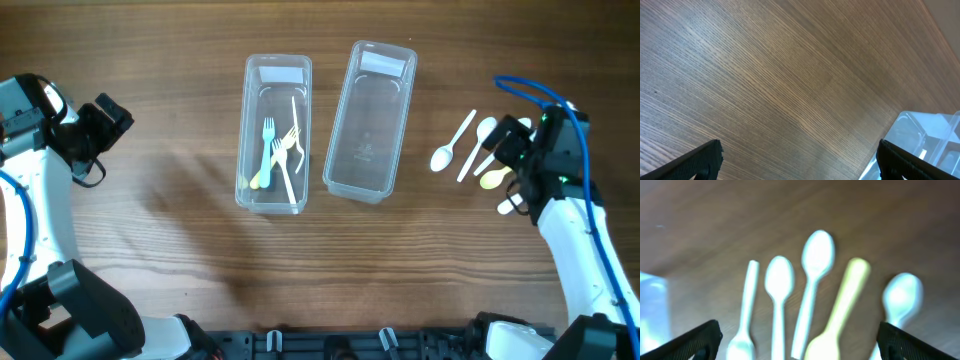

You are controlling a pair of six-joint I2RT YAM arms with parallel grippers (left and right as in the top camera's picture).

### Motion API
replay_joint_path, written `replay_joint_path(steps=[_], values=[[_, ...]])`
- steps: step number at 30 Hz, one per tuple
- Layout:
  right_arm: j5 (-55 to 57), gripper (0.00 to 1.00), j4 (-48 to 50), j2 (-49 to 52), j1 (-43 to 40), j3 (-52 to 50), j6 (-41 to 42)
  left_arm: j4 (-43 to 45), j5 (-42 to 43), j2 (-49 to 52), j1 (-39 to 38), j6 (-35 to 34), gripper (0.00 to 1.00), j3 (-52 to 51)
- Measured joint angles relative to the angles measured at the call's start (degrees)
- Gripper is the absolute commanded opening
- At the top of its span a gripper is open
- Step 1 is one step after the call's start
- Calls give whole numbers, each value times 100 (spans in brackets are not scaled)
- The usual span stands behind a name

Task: Pack container
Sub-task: 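Move the right gripper over the spoons and grasp a white spoon, then place the white spoon into the right container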

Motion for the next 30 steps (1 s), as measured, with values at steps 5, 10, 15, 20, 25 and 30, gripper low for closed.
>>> replay_joint_path(steps=[5,10,15,20,25,30], values=[[284,100,-785,0,-509,409,22,0,0,0,0,0,100,0],[343,100,-1250,133,-1259,411,173,-2,0,0,0,0,100,0],[245,62,-1064,199,-1384,411,234,0,0,0,0,0,100,0],[208,66,-1054,415,-1384,411,846,0,0,0,0,0,100,0],[197,65,-931,1386,-1384,411,1222,0,0,0,0,0,100,0],[173,71,-802,2203,-1384,413,1364,0,0,0,-2,0,100,0]])
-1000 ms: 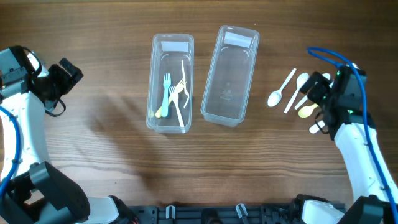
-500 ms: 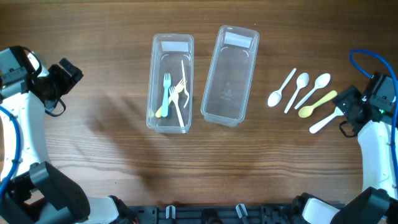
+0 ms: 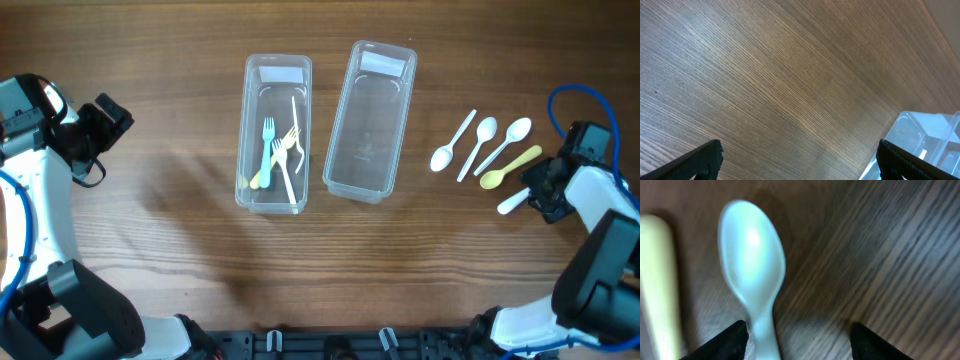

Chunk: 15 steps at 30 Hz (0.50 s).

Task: Pack container
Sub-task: 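Place the white spoon into the right container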

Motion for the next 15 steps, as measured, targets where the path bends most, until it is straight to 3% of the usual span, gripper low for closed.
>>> replay_joint_path(steps=[3,6,8,12,14,15], values=[[4,68,85,81,2,74,28,0,0,0,2,0,100,0],[57,47,173,151,0,127,42,0,0,0,2,0,100,0],[46,28,284,181,0,142,50,-2,0,0,2,0,100,0],[-59,21,350,192,0,146,70,0,0,0,0,0,100,0],[-81,6,348,192,-2,146,68,0,0,0,2,0,100,0],[-101,4,345,192,0,146,92,0,0,0,0,0,100,0]])
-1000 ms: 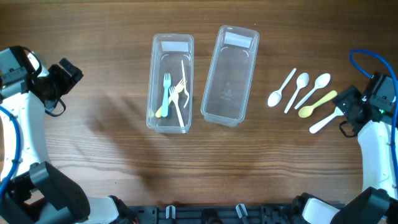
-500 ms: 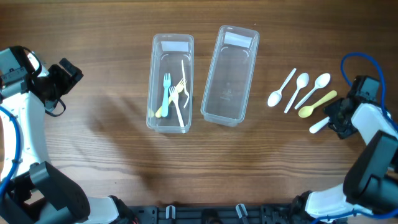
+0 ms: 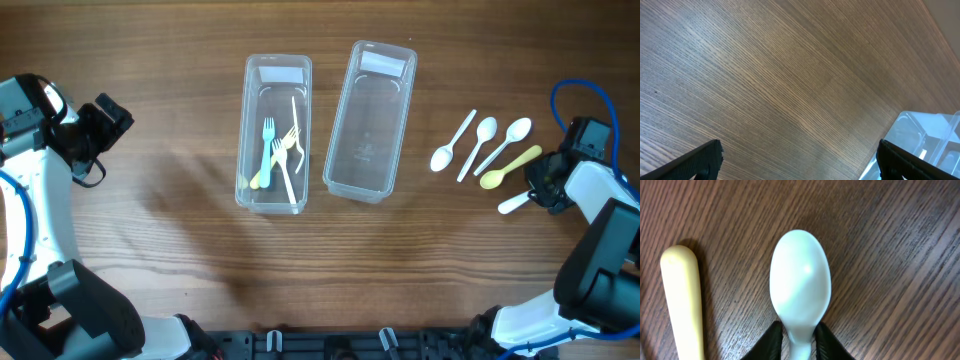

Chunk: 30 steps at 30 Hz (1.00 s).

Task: Pack container
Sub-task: 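Place the white spoon into the right container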

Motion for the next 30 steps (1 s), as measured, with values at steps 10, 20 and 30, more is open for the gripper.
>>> replay_joint_path(steps=[10,20,30], values=[[-334,4,-951,-131,7,822,-623,0,0,0,2,0,100,0],[-1843,4,-85,-1554,1779,1801,-1624,-2,2,0,2,0,100,0],[-1779,16,136,-498,3593,1801,-1792,-2,0,0,2,0,100,0]])
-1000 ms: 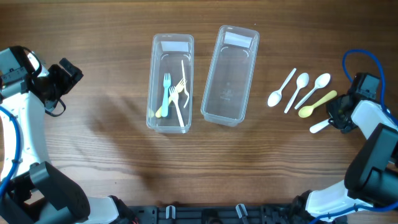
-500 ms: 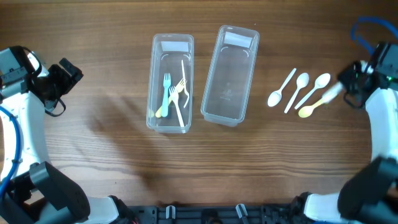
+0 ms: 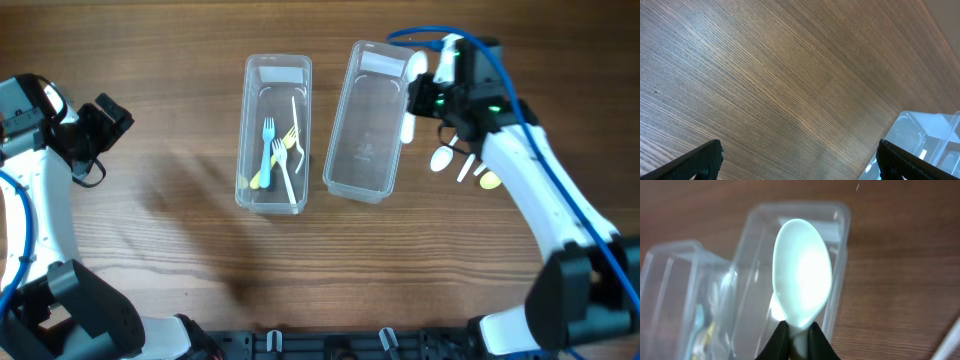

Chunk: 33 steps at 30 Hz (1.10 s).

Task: Pack container
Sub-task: 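Place the white spoon into the right container, then return the right gripper to the spoons and grasp the yellow spoon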

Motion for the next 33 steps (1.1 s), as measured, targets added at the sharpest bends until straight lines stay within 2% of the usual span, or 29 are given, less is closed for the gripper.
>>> replay_joint_path(steps=[2,3,5,6,7,8,9,10,14,17,23,27,30,33], values=[[15,15,68,317,133,-2,-17,2,0,0,0,0,100,0],[15,10,83,411,181,-2,-22,0,0,0,0,0,100,0],[15,8,170,514,267,-7,-20,2,0,0,0,0,100,0],[15,7,210,516,297,-11,-35,2,0,0,-2,0,100,0],[11,12,302,516,323,-11,-37,2,0,0,-2,0,100,0],[9,39,385,516,332,-11,-39,2,0,0,0,0,100,0],[7,62,407,516,332,-11,-33,2,0,0,0,0,100,0],[9,71,442,516,330,-11,11,0,0,0,0,0,100,0],[155,71,385,496,317,-9,31,2,0,0,-2,0,100,0],[774,71,-437,269,85,87,385,4,2,0,0,0,100,0],[1829,68,-1880,-369,-1172,492,1255,2,0,0,-2,0,100,0],[2168,61,-2546,-297,-1768,503,1803,2,0,0,-2,0,100,0],[2293,56,-2774,-109,-1921,503,2118,2,0,0,-2,0,100,0],[2371,54,-2935,175,-1961,503,2404,4,0,0,0,0,100,0]])
